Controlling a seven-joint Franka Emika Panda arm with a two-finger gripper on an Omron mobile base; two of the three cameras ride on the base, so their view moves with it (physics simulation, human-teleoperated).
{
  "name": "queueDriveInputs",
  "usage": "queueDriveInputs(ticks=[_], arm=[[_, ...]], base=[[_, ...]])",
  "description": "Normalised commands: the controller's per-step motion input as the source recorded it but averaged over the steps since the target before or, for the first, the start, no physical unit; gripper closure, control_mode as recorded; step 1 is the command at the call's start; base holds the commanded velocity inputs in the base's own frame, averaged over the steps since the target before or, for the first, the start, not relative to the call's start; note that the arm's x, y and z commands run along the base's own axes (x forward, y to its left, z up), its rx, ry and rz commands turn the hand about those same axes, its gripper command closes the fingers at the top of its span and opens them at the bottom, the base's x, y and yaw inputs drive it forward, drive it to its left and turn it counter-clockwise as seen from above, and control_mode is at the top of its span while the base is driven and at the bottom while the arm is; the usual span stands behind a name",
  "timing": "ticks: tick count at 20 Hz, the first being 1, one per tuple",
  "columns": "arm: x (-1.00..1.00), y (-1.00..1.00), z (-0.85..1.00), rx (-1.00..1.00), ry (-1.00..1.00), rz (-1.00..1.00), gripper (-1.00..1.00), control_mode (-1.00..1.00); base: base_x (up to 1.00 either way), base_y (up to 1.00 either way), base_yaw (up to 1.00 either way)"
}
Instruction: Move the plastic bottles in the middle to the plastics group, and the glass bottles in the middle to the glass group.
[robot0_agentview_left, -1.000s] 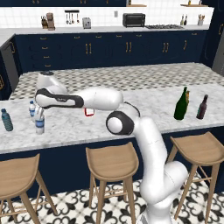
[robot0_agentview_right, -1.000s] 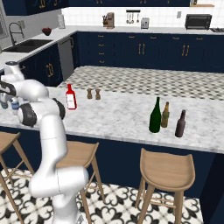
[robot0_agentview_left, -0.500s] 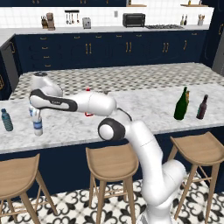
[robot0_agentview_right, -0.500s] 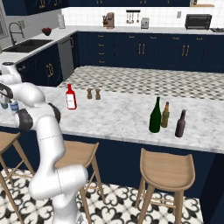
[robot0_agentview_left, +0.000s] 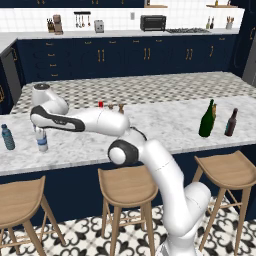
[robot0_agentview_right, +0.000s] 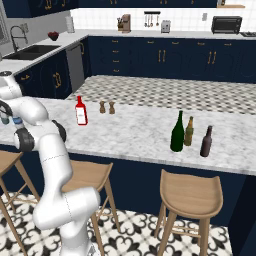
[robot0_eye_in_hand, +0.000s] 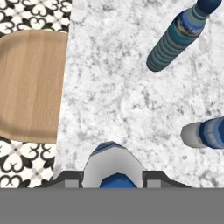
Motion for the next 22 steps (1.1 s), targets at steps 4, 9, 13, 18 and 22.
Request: queueDriveInputs(ticks=[4,9,13,18,22], arm=[[0.42,-0.11,-0.37,0.0,-0.01,0.0,1.0,-1.0],[0.31,-0.19,-0.45,0.03,0.0,0.0,1.0,-1.0],[0.08,-0.02,-0.08,0.01,0.0,0.0,1.0,-1.0],[0.0,0.0,-0.17,0.0,0.0,0.0,1.0,-1.0],[0.0,0.0,0.0,0.0,0.0,0.0,-1.0,-1.0]], base=[[0.0,0.0,0.0],[0.0,0.0,0.0],[0.0,0.0,0.0],[0.0,0.0,0.0],[0.0,0.0,0.0]])
